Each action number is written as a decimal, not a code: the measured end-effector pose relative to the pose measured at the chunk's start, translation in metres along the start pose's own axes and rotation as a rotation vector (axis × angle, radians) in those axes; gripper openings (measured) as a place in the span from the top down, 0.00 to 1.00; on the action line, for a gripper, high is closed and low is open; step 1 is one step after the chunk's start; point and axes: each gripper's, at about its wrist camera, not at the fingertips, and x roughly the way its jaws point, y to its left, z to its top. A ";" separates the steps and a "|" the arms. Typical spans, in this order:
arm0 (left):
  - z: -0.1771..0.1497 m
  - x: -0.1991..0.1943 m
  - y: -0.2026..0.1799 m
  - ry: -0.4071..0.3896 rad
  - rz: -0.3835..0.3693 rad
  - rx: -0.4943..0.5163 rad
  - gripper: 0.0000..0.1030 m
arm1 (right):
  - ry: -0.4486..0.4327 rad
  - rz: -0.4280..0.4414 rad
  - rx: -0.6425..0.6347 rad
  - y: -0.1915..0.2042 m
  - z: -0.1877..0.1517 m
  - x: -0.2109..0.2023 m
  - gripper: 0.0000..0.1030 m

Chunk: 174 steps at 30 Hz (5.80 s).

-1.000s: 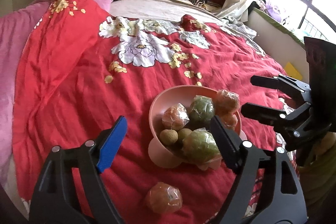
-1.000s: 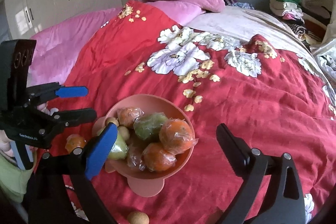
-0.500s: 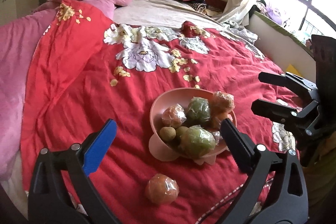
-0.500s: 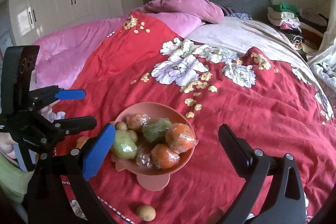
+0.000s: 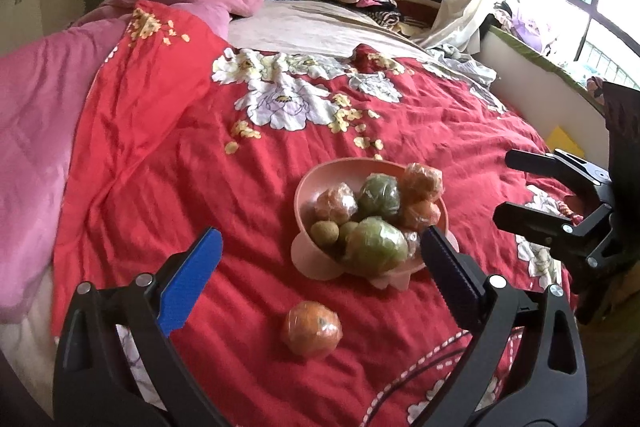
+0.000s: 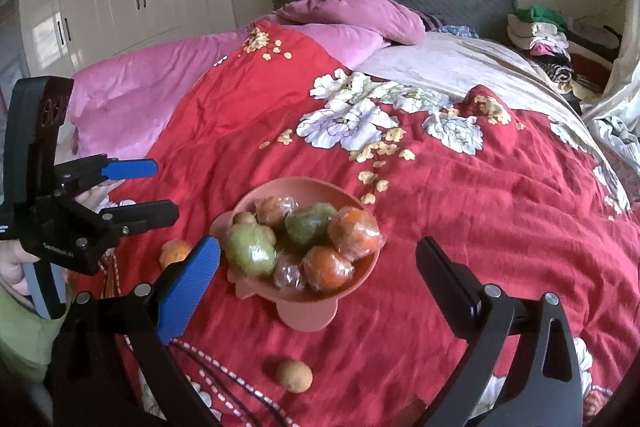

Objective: Organize fruits
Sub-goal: 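Withdraw both open tools from the bowl toward the remaining fruits, then grasp the last wrapped tangerine with the left tool while the right tool grasps a brown fruit, then carry both held fruits over the pink bowl, then open the left tool to drop the tangerine while the right tool releases the brown fruit into the bowl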

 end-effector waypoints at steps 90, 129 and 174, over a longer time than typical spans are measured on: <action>-0.014 0.022 0.010 0.081 -0.116 -0.022 0.65 | 0.082 0.069 0.001 0.011 -0.041 0.003 0.76; 0.028 0.096 -0.005 0.145 -0.190 0.020 0.65 | 0.130 0.024 -0.104 0.016 -0.005 0.057 0.76; 0.032 0.086 -0.008 0.121 -0.195 0.019 0.63 | 0.128 0.020 -0.086 0.025 -0.021 0.059 0.49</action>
